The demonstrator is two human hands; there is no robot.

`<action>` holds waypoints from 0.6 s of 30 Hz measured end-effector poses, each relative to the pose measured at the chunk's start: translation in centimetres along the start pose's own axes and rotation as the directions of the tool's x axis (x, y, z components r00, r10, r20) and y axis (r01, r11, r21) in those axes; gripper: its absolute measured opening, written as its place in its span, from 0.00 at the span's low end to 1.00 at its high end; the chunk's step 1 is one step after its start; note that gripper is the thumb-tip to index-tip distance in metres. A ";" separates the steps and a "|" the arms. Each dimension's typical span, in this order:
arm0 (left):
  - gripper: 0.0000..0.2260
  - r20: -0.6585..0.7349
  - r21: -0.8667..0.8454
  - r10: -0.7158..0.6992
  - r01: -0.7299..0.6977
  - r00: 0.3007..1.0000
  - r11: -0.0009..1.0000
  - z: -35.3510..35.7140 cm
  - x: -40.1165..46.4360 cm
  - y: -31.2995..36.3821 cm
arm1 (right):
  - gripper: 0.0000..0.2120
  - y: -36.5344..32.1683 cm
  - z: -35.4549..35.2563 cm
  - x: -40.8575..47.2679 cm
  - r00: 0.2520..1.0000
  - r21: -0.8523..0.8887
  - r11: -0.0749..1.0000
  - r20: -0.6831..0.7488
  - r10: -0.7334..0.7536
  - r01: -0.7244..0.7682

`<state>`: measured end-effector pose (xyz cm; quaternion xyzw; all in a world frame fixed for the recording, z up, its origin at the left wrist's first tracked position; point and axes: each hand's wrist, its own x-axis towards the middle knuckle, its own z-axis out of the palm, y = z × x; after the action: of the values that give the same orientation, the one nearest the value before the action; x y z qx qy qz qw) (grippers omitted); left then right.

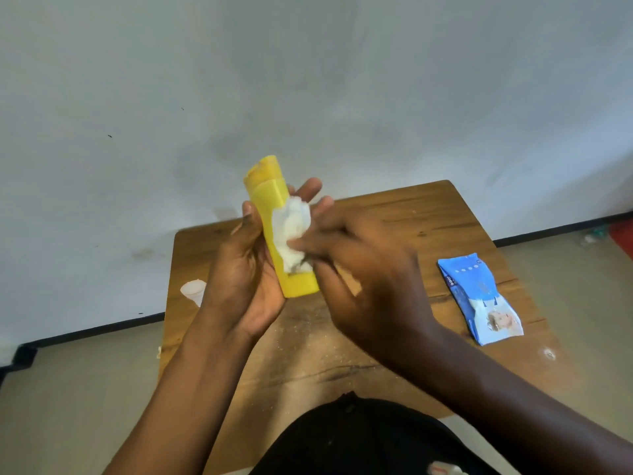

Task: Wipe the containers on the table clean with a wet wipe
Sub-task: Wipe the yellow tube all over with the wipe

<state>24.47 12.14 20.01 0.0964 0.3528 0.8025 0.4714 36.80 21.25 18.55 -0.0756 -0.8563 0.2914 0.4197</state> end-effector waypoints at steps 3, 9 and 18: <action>0.21 -0.033 -0.049 -0.006 0.004 0.999 0.999 -1.0 0.1 0.3 | 0.10 0.0 0.1 -2.2 0.991 0.037 0.999 0.128 -0.032 0.028; 0.18 -0.063 0.040 -0.081 0.083 0.995 0.996 -0.7 0.0 -0.7 | 0.09 0.3 0.1 -0.6 0.997 -0.013 1.000 0.078 -0.017 0.018; 0.14 -0.069 0.224 -0.011 0.026 0.998 0.974 -0.8 0.2 -1.2 | 0.09 -0.2 0.2 3.2 0.989 0.014 0.997 -0.127 0.076 -0.075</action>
<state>24.80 12.24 18.63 0.1190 0.4579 0.7558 0.4527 34.58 22.22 20.70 -0.1243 -0.8230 0.3056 0.4625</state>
